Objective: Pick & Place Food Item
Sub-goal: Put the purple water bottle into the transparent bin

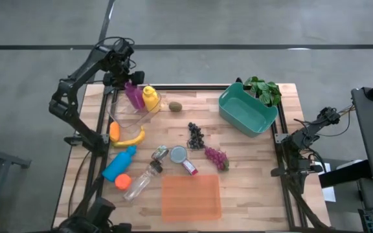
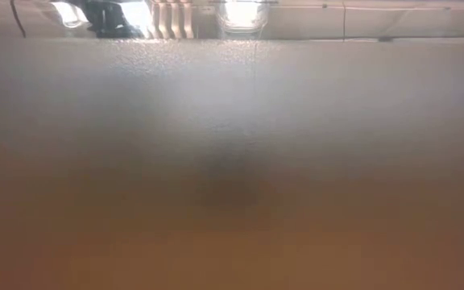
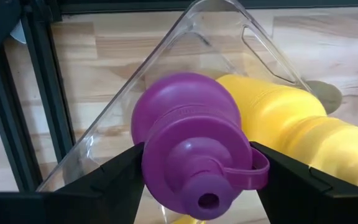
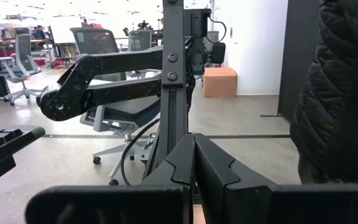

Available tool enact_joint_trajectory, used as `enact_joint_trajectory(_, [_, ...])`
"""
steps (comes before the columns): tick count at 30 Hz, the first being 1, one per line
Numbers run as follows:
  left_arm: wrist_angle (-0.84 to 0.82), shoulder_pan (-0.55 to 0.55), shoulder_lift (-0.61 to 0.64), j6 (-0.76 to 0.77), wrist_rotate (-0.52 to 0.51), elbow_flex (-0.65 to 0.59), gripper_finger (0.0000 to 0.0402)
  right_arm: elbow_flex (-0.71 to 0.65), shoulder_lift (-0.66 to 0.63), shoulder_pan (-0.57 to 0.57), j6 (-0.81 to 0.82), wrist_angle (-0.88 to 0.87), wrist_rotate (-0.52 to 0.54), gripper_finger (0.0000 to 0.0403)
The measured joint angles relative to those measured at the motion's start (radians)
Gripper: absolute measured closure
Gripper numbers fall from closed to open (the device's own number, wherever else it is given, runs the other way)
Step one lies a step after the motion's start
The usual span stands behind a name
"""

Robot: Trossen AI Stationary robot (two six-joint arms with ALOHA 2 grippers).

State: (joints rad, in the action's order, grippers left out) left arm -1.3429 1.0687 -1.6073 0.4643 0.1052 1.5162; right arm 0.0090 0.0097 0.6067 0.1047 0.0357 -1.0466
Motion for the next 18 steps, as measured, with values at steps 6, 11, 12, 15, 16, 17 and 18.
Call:
enact_joint_trajectory(6, [0.015,0.000,0.000,0.004,0.001,-0.038,0.0131,0.000,0.000,0.000,0.000,0.000,0.000,0.0395])
enact_joint_trajectory(11, [0.016,0.000,0.000,0.008,0.008,-0.045,0.0123,0.000,0.000,0.000,0.000,0.000,0.000,0.0395])
enact_joint_trajectory(12, [0.016,0.000,0.000,0.008,0.008,-0.045,0.0118,0.000,0.000,0.000,0.000,0.000,0.000,0.0395])
enact_joint_trajectory(15, [0.016,0.000,0.000,0.008,0.012,-0.045,0.0095,0.000,0.000,0.000,0.000,0.000,0.000,0.0395])
enact_joint_trajectory(16, [0.016,0.000,0.000,0.008,0.014,-0.045,0.0086,0.000,0.000,0.000,0.000,0.000,0.000,0.0395])
enact_joint_trajectory(17, [0.016,0.000,0.000,0.008,0.016,-0.045,0.0077,0.000,0.000,0.000,0.000,0.000,0.000,0.0395])
enact_joint_trajectory(18, [0.016,0.000,0.000,0.008,0.016,-0.045,0.0069,0.000,0.000,0.000,0.000,0.000,0.000,0.0395])
